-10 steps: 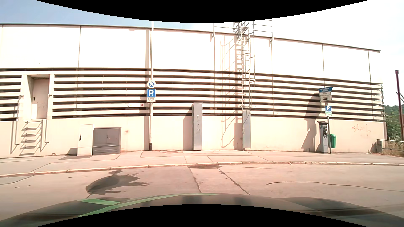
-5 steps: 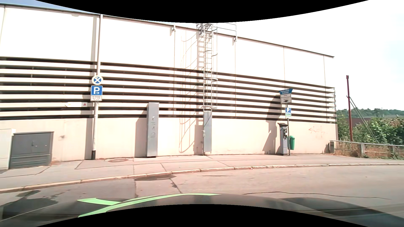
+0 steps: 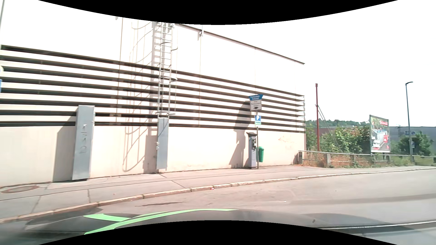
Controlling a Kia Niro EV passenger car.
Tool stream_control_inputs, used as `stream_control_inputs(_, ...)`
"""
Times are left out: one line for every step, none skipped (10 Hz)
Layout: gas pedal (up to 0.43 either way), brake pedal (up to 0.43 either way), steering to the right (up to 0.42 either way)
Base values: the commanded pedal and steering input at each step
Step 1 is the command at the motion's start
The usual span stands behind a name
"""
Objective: Follow the waypoints while adhering to traffic rules and regulations
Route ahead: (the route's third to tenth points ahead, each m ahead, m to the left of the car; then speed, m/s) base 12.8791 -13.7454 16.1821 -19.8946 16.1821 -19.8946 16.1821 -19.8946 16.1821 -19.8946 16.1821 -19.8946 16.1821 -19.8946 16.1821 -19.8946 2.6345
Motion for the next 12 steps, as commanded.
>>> stream_control_inputs(0.130,0.000,0.798)
stream_control_inputs(0.150,0.000,0.795)
stream_control_inputs(0.157,0.000,0.784)
stream_control_inputs(0.157,0.000,0.769)
stream_control_inputs(0.157,0.000,0.753)
stream_control_inputs(0.157,0.000,0.736)
stream_control_inputs(0.157,0.000,0.712)
stream_control_inputs(0.157,0.000,0.669)
stream_control_inputs(0.150,0.000,0.626)
stream_control_inputs(0.138,0.000,0.581)
stream_control_inputs(0.130,0.000,0.551)
stream_control_inputs(0.130,0.000,0.515)
